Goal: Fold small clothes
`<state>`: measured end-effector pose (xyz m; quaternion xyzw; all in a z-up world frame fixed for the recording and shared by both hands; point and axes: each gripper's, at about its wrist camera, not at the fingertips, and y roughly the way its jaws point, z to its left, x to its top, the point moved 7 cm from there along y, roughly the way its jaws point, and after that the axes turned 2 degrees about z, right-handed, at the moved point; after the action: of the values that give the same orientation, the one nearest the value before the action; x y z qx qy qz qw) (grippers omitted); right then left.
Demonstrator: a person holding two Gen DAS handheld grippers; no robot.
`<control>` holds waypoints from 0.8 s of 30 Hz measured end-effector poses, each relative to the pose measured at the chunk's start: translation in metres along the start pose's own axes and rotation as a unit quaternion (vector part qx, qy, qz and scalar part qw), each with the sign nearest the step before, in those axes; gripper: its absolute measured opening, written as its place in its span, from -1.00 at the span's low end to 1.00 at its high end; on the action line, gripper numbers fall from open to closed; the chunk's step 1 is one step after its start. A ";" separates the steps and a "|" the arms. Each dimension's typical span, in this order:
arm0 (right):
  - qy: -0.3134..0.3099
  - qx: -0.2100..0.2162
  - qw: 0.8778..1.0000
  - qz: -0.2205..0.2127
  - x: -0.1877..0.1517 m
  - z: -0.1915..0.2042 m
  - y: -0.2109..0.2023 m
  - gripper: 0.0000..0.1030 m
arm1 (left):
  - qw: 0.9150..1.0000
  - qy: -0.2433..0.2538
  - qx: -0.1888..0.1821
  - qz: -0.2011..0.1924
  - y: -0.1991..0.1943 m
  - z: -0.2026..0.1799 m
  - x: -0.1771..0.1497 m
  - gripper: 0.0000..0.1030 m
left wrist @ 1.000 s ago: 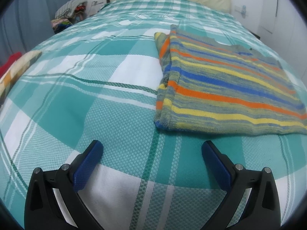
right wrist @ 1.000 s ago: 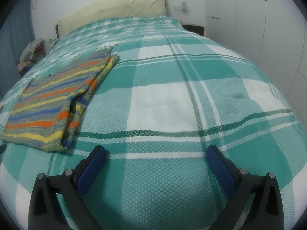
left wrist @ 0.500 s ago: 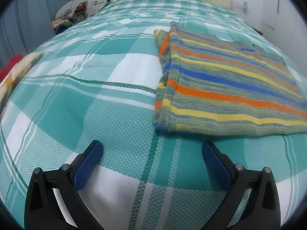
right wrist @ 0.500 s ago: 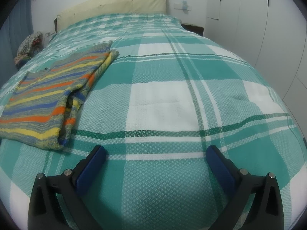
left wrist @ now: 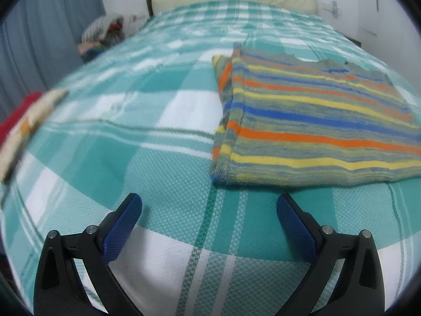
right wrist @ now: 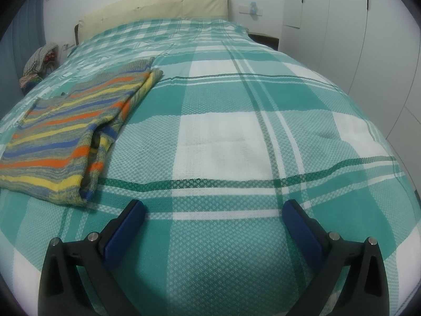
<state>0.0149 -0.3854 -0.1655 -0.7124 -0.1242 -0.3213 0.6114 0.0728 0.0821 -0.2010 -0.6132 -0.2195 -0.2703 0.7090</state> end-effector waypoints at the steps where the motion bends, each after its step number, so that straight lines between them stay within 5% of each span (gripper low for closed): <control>1: 0.000 0.000 1.000 0.000 0.000 0.000 0.000 1.00 | 1.000 0.005 0.005 -0.005 -0.002 -0.001 0.001 0.99; 16: 0.003 0.005 1.000 0.000 -0.001 0.000 0.000 1.00 | 0.996 -0.017 -0.012 -0.085 -0.049 0.010 0.030 0.99; 24: 0.007 0.010 1.000 0.000 0.000 -0.001 0.001 1.00 | 0.992 0.082 -0.054 -0.081 -0.057 -0.058 0.016 0.99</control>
<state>0.0150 -0.3871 -0.1669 -0.7039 -0.1232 -0.3251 0.6194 0.0465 0.0175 -0.1570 -0.6062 -0.1942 -0.3876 0.6668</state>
